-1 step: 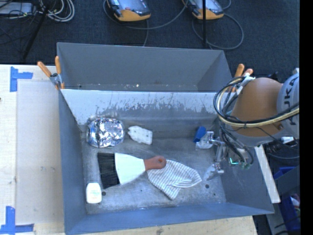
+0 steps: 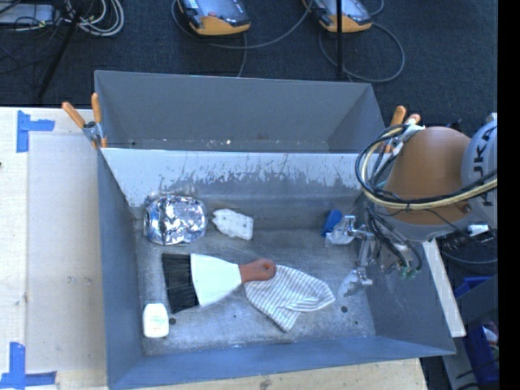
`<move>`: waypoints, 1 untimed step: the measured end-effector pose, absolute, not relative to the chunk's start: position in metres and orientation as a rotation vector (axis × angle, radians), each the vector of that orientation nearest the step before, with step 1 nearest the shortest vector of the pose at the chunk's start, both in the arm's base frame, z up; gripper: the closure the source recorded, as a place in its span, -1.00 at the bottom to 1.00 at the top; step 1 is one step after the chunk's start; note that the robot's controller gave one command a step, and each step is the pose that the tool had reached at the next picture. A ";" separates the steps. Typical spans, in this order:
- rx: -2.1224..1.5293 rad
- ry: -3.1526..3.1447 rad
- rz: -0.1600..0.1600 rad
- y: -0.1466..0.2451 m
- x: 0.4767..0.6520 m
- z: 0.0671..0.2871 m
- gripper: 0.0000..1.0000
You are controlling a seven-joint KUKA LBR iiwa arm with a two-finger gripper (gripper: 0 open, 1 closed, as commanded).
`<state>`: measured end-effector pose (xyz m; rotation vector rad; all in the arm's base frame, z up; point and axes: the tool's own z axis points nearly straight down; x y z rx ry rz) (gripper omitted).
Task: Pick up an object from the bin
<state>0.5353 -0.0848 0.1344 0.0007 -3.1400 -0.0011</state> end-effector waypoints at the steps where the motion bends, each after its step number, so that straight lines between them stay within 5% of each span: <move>1: 0.035 -3.143 0.000 -0.043 0.510 0.075 -1.00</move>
Offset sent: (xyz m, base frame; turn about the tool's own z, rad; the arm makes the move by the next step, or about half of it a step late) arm -0.0292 0.0562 -0.0030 0.0870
